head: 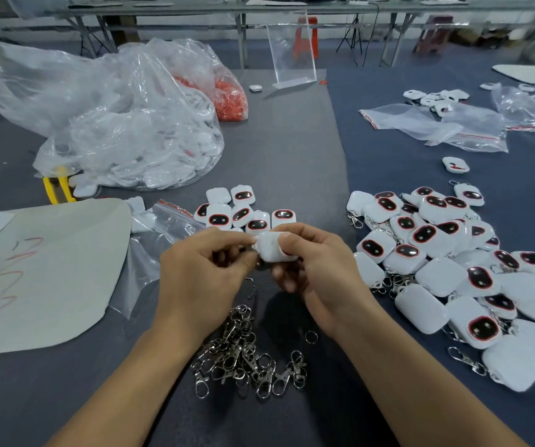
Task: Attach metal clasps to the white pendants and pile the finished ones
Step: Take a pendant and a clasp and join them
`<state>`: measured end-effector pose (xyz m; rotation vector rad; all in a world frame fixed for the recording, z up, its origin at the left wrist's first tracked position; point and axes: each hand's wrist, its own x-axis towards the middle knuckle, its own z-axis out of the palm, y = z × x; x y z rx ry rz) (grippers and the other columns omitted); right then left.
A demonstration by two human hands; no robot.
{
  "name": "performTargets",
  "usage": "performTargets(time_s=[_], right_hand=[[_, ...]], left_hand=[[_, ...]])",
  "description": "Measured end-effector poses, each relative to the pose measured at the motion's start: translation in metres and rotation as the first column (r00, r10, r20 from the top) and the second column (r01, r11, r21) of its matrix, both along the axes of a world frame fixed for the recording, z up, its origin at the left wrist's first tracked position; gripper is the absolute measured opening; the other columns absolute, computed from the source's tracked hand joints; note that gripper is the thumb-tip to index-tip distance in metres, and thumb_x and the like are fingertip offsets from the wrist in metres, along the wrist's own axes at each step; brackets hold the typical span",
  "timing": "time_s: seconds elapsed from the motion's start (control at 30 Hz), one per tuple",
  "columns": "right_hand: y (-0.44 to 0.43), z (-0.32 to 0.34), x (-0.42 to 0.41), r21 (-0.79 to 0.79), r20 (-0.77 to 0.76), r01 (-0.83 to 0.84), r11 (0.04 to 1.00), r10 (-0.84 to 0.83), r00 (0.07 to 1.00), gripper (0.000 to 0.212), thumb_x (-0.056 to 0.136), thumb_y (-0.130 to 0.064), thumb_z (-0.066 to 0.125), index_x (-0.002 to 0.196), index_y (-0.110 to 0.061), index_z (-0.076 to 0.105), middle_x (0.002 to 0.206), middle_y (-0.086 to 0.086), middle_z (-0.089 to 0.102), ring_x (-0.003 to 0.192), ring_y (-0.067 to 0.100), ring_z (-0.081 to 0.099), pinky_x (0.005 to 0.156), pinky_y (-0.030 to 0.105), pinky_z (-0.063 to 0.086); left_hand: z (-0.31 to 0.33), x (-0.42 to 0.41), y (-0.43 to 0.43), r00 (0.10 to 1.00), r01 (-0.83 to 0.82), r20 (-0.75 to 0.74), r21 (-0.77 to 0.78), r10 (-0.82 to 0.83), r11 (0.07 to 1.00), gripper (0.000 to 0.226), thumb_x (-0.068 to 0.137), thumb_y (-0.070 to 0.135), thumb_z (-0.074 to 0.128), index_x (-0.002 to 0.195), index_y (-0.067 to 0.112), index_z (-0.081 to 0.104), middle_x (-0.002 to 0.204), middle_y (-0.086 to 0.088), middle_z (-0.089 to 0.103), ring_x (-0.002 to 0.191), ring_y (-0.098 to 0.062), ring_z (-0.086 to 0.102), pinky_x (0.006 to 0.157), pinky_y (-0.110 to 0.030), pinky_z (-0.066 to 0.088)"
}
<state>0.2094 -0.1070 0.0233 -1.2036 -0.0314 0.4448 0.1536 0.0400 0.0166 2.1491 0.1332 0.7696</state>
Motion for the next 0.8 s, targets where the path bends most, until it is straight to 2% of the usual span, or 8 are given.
performTargets(time_s=[0.1,0.27,0.37,0.47,0.57,0.63,0.73,0.8], right_hand=[[-0.002,0.002,0.003,0.072,-0.092,-0.017,0.997,0.024,0.995,0.018,0.099,0.002,0.052,0.093,-0.003,0.068,0.063,0.010,0.067,0.043,0.015,0.053,0.036,0.021,0.036],[-0.004,0.001,0.003,0.095,-0.108,-0.022,0.995,0.032,0.994,0.015,0.099,0.001,0.052,0.097,-0.002,0.067,0.065,0.011,0.067,0.044,0.016,0.054,0.037,0.022,0.035],[-0.003,0.001,0.001,0.087,-0.087,-0.019,0.996,0.027,0.996,0.016,0.098,0.002,0.053,0.093,-0.003,0.067,0.064,0.010,0.067,0.043,0.016,0.053,0.037,0.022,0.034],[-0.002,-0.002,0.000,0.023,0.048,0.040,0.999,-0.042,0.998,0.017,0.096,0.003,0.056,0.089,-0.007,0.067,0.062,0.008,0.066,0.041,0.016,0.052,0.036,0.021,0.034],[-0.002,-0.011,-0.002,-0.262,0.394,0.173,0.949,-0.058,0.917,0.019,0.093,-0.006,0.063,0.084,-0.020,0.072,0.061,0.003,0.066,0.047,0.017,0.055,0.041,0.029,0.042],[-0.001,-0.017,-0.003,-0.417,0.533,0.265,0.869,-0.002,0.846,0.015,0.092,-0.015,0.066,0.083,-0.026,0.073,0.063,0.001,0.067,0.052,0.021,0.057,0.050,0.037,0.051],[0.000,-0.014,-0.001,-0.342,0.408,0.208,0.916,-0.055,0.911,0.021,0.094,-0.010,0.063,0.082,-0.022,0.073,0.063,0.005,0.067,0.048,0.022,0.056,0.045,0.032,0.044],[0.000,-0.007,0.001,-0.162,0.204,0.114,0.980,-0.080,0.976,0.029,0.097,0.000,0.057,0.078,-0.017,0.072,0.064,0.010,0.067,0.043,0.019,0.052,0.037,0.025,0.037]], left_hand=[[0.005,0.004,-0.004,0.987,0.134,-0.013,-0.477,-0.160,0.868,0.029,0.072,0.003,0.085,0.076,0.031,0.081,0.072,0.009,0.075,0.064,-0.002,0.066,0.064,-0.012,0.050],[0.003,0.006,-0.007,0.961,0.135,-0.097,-0.649,-0.258,0.748,0.013,0.080,-0.002,0.076,0.081,0.010,0.081,0.075,-0.003,0.076,0.066,-0.007,0.067,0.065,-0.015,0.051],[0.001,0.004,-0.004,0.969,0.144,-0.101,-0.501,-0.223,0.853,0.019,0.082,0.000,0.077,0.081,0.019,0.082,0.074,0.007,0.076,0.067,0.000,0.066,0.067,-0.013,0.048],[0.000,0.001,-0.002,0.995,0.086,-0.042,-0.038,-0.088,0.996,0.024,0.081,0.012,0.079,0.073,0.034,0.078,0.066,0.015,0.068,0.065,0.000,0.061,0.062,-0.014,0.042],[-0.004,0.002,0.000,0.994,0.102,-0.087,0.402,-0.073,0.910,0.011,0.082,0.019,0.068,0.076,0.017,0.077,0.064,0.004,0.060,0.065,-0.017,0.055,0.063,-0.033,0.042],[-0.007,0.005,0.000,0.989,0.137,-0.123,0.569,-0.080,0.811,0.010,0.079,0.012,0.068,0.070,0.011,0.073,0.061,0.000,0.055,0.062,-0.022,0.049,0.061,-0.034,0.039],[-0.008,0.005,0.001,0.993,0.090,-0.107,0.484,-0.043,0.870,0.009,0.081,0.011,0.072,0.073,0.013,0.074,0.063,0.002,0.058,0.064,-0.020,0.052,0.063,-0.032,0.037],[-0.007,0.005,0.001,0.990,0.088,-0.123,0.109,-0.074,0.990,0.010,0.082,0.014,0.077,0.077,0.022,0.080,0.066,0.006,0.067,0.064,-0.010,0.059,0.063,-0.025,0.045]])
